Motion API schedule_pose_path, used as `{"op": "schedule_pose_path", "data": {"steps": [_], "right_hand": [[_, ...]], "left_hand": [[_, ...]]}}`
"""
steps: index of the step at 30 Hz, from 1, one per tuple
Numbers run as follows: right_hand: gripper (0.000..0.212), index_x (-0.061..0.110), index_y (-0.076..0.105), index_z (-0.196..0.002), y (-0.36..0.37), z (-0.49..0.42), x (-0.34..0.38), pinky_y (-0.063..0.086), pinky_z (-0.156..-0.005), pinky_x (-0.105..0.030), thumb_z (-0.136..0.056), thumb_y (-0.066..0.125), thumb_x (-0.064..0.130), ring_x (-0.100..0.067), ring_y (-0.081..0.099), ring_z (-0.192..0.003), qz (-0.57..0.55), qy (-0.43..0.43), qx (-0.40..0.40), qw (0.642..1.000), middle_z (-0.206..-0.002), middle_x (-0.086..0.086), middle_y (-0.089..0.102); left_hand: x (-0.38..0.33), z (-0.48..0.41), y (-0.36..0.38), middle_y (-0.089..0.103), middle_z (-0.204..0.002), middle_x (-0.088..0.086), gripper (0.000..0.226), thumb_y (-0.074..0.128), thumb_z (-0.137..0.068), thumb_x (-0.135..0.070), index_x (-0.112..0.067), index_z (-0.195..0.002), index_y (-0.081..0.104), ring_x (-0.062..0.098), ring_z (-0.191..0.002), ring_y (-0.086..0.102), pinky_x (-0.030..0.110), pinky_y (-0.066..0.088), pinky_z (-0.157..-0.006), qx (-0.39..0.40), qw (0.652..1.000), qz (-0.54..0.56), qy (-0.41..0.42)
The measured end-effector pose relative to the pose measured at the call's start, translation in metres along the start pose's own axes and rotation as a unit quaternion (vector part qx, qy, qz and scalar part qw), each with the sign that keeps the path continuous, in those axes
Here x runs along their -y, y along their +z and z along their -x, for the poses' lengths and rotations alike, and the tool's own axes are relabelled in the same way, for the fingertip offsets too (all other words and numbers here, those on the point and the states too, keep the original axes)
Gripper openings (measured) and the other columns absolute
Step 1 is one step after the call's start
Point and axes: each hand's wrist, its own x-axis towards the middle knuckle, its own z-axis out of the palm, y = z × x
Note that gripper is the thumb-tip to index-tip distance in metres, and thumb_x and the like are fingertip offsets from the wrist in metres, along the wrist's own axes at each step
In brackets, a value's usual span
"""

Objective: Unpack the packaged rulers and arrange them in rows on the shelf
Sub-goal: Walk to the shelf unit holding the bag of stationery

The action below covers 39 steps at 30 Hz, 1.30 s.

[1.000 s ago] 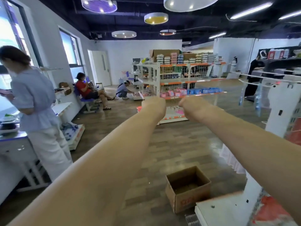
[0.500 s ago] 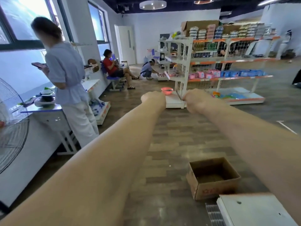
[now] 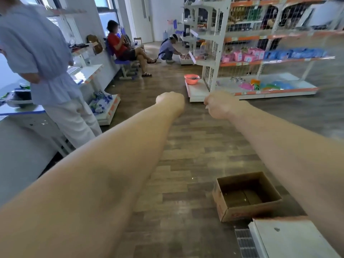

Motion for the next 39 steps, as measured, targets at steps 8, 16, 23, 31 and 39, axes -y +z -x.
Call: {"op": "schedule_pose_path", "data": {"steps": [8,16,23,31,39], "right_hand": [[0.025,0.008,0.064,-0.108,0.034,-0.099,-0.038,0.049,-0.091,-0.036,-0.089,0.048,0.001,-0.032,0.058,-0.109,0.015,-0.016,0.019,1.0,-0.116,-0.013,0.063],[0.016,0.01,0.056,-0.095,0.054,-0.2,-0.055,0.042,-0.078,-0.031,-0.09,0.045,-0.001,-0.032,0.057,-0.106,0.013,-0.005,0.031,0.999,-0.115,-0.014,0.059],[0.032,0.005,0.06,-0.116,0.049,-0.327,-0.055,0.045,-0.085,-0.033,-0.09,0.044,0.0,-0.031,0.056,-0.113,0.055,0.02,0.022,0.998,-0.123,-0.012,0.059],[0.029,0.001,0.06,-0.113,0.04,-0.461,-0.055,0.046,-0.081,-0.035,-0.087,0.046,-0.006,-0.034,0.058,-0.106,0.07,0.022,0.006,0.997,-0.116,-0.018,0.062],[0.026,-0.002,0.06,-0.108,0.058,-0.578,-0.07,0.049,-0.084,-0.037,-0.086,0.047,-0.007,-0.035,0.061,-0.103,0.072,0.031,0.02,0.997,-0.111,-0.019,0.062]], "left_hand": [[-0.007,-0.102,0.01,0.057,-0.126,0.013,0.033,0.046,-0.09,0.003,-0.002,-0.121,0.056,0.031,-0.115,0.056,0.034,0.045,-0.09,0.033,0.999,0.004,0.001],[0.005,-0.212,0.015,0.056,-0.127,0.012,0.029,0.047,-0.093,-0.003,-0.003,-0.121,0.055,0.031,-0.115,0.055,0.032,0.043,-0.084,0.028,0.999,0.02,0.017],[0.04,-0.342,-0.002,0.054,-0.129,0.012,0.035,0.049,-0.091,-0.002,-0.004,-0.125,0.053,0.03,-0.117,0.053,0.032,0.038,-0.079,0.003,0.999,0.02,0.03],[0.079,-0.487,-0.023,0.054,-0.132,0.012,0.033,0.051,-0.094,-0.008,-0.004,-0.127,0.052,0.031,-0.119,0.052,0.034,0.04,-0.079,-0.013,0.999,0.003,0.048],[0.096,-0.607,-0.023,0.051,-0.133,0.015,0.038,0.051,-0.09,0.001,-0.002,-0.128,0.052,0.033,-0.12,0.051,0.036,0.042,-0.085,0.006,0.999,-0.021,0.038]]}}
